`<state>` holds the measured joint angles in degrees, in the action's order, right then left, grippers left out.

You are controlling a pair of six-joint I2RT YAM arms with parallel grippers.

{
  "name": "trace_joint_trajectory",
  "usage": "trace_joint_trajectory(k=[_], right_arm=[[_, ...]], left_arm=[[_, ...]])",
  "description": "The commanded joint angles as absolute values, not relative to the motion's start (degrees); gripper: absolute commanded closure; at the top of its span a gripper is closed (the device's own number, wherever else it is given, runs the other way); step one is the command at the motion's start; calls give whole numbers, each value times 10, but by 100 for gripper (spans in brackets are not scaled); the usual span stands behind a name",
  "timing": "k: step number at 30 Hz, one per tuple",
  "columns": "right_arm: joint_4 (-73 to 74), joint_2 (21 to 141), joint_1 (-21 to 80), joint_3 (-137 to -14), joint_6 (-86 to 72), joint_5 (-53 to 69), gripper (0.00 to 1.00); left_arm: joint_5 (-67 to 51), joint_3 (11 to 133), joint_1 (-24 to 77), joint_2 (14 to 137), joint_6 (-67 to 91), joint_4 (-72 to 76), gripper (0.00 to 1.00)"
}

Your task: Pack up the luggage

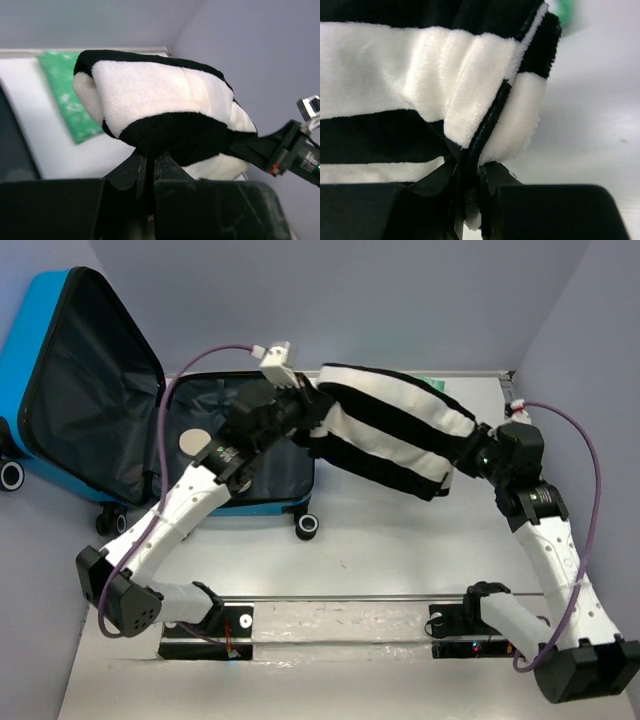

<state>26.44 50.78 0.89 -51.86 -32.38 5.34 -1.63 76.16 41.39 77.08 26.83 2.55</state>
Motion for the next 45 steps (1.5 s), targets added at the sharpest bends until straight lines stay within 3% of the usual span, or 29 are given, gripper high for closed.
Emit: trace_joint_trajectory(k=[1, 7, 12, 14, 16, 17, 18, 19, 24, 27, 30, 33, 36, 45], right_arm=[[224, 570, 147, -621, -351, 64, 93], [177, 785, 324, -806, -336, 3, 93], [179, 1017, 383, -974, -319, 29, 93], [199, 1081, 388, -1063, -314, 47, 92], [254, 1143, 394, -1129, -302, 55, 53], [273, 1193, 394, -1189, -293, 55, 35], [309, 1211, 394, -1214, -275, 48, 4], [322, 1231, 394, -1234, -269, 43, 0], [331, 1215, 388, -1249, -234, 27, 0], [330, 1172, 351, -1217, -223, 29, 1], [307, 1115, 297, -1145, -214, 33, 14], [294, 1085, 240, -1066, -182, 20, 40], [311, 1105, 217, -1050, -136, -38, 48], [415, 1327, 197, -1243, -69, -48, 32]], left_arm=[[-39, 772, 305, 716, 256, -39, 94], [-38, 786, 95, 677, 238, -118, 94], [-26, 677, -73, 660, 279, -72, 94], [-18, 660, -106, 667, 287, -65, 51], [-6, 665, -123, 685, 273, -75, 3], [14, 670, -124, 686, 266, -89, 1], [24, 671, -124, 678, 265, -89, 1], [28, 668, -124, 667, 266, -80, 1], [26, 685, -115, 624, 261, -80, 1], [11, 688, -57, 614, 252, -83, 1], [23, 665, 57, 599, 247, -69, 1], [5, 629, 160, 594, 258, -55, 1], [5, 614, 249, 591, 269, -33, 1], [78, 569, 444, 621, 287, 37, 2]])
